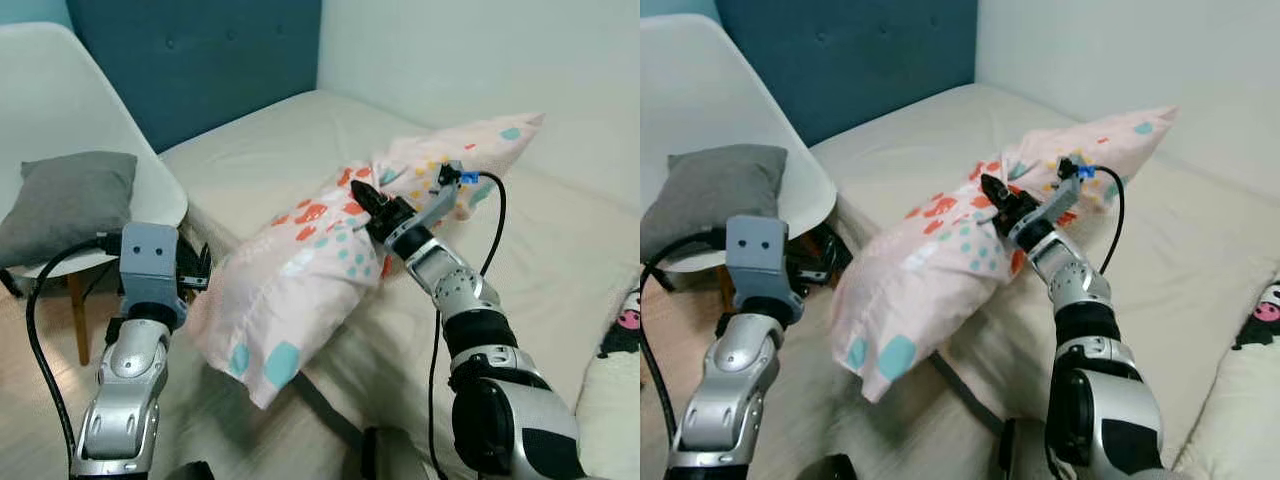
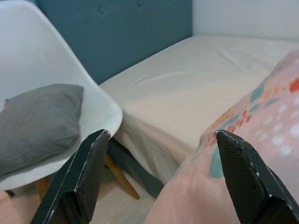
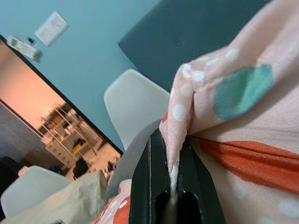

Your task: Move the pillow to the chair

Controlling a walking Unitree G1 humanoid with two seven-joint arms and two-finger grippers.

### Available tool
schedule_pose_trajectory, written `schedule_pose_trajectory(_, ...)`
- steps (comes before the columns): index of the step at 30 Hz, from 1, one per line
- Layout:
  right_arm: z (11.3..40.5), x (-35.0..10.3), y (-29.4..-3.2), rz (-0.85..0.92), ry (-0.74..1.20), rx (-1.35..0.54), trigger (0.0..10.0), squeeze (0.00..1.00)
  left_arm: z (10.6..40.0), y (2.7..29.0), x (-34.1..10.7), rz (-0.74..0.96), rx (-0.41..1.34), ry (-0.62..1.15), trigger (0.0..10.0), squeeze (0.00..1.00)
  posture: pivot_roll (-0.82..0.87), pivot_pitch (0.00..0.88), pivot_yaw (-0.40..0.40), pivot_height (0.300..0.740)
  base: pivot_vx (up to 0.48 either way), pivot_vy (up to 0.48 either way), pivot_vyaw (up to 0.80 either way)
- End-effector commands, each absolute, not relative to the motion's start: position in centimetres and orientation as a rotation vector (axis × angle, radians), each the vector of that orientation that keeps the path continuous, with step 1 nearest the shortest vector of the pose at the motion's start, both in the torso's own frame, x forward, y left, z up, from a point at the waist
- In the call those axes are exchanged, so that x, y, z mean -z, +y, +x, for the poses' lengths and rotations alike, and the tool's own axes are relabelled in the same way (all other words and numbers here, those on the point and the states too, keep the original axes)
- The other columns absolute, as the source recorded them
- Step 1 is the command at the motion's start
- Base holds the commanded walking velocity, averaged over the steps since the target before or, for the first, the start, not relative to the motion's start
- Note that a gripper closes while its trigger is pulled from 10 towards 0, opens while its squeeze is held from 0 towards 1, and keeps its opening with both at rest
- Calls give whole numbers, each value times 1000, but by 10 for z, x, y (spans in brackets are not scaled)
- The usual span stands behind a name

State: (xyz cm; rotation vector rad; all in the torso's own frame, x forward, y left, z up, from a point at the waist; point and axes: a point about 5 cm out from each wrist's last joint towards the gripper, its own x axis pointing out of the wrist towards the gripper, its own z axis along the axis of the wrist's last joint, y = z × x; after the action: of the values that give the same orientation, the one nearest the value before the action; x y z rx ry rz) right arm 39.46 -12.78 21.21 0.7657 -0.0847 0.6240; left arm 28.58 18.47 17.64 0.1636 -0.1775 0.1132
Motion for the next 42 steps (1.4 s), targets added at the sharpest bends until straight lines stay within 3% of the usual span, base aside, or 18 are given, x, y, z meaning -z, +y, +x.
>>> schedule_pose_trajectory(1, 397, -243, -121, 777, -194, -673, 0, 0, 288, 180, -173, 165, -112, -170, 10000, 0, 41, 0, -72, 480, 0, 0, 0)
schedule_pose_trajectory(6, 395, -245, -112, 787, -200, -698, 0, 0, 291, 174, -169, 176, -106, -148, 10000, 0, 40, 0, -68, 500, -54, 0, 0)
schedule_pose_trajectory(13, 393, -241, -106, 801, -192, -707, 0, 0, 292, 170, -164, 182, -108, -128, 10000, 0, 44, 0, -68, 525, -480, 0, 0)
schedule_pose_trajectory(42, 391, -238, -99, 815, -184, -719, 0, 0, 292, 166, -161, 205, -81, -152, 10000, 0, 44, 0, -62, 620, 0, 0, 0)
